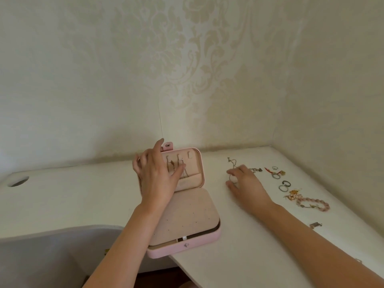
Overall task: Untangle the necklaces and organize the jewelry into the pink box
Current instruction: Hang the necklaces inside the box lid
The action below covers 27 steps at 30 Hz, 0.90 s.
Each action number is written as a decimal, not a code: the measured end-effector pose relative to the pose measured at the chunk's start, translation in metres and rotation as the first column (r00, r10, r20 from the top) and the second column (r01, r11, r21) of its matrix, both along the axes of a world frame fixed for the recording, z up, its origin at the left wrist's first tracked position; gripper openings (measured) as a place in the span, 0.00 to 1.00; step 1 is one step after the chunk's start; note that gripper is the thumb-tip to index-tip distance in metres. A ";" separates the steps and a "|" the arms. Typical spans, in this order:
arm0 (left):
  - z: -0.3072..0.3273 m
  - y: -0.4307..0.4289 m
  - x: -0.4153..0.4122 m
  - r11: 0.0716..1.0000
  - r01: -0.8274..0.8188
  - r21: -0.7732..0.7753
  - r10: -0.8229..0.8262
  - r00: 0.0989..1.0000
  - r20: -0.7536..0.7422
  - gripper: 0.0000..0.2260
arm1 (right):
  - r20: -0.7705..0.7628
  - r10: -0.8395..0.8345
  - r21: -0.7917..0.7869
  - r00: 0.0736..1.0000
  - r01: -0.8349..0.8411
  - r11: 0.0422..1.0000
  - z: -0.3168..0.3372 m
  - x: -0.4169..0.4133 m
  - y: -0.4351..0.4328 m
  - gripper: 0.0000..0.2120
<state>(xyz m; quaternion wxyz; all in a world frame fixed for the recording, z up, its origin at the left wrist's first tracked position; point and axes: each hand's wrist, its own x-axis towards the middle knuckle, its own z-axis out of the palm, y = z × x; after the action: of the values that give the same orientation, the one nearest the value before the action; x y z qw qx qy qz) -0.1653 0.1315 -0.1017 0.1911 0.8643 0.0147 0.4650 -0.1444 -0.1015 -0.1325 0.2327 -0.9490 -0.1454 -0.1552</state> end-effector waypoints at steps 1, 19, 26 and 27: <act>0.000 0.000 0.000 1.000 -0.009 0.012 0.009 1.000 0.002 0.34 | 0.098 0.021 0.070 0.995 -0.028 0.997 0.005 -0.001 0.004 0.15; -0.004 -0.004 0.004 0.997 -0.057 0.043 0.054 0.996 0.075 0.24 | 0.360 0.191 0.155 0.913 -0.261 0.953 0.043 0.008 0.089 0.15; -0.007 -0.003 0.003 0.995 -0.050 0.081 0.045 0.997 0.057 0.25 | 0.395 0.130 0.227 0.909 -0.234 0.946 0.043 0.013 0.095 0.07; -0.007 -0.002 0.003 0.995 -0.048 0.082 0.043 0.997 0.057 0.25 | 0.393 0.135 0.224 0.910 -0.237 0.945 0.043 0.015 0.095 0.06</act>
<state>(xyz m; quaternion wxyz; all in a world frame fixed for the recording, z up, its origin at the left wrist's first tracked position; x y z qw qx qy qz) -0.1622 0.1291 -0.1085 0.1445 0.8577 0.0098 0.4933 -0.1295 -0.0070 -0.0899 0.3405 -0.8438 -0.2551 -0.3273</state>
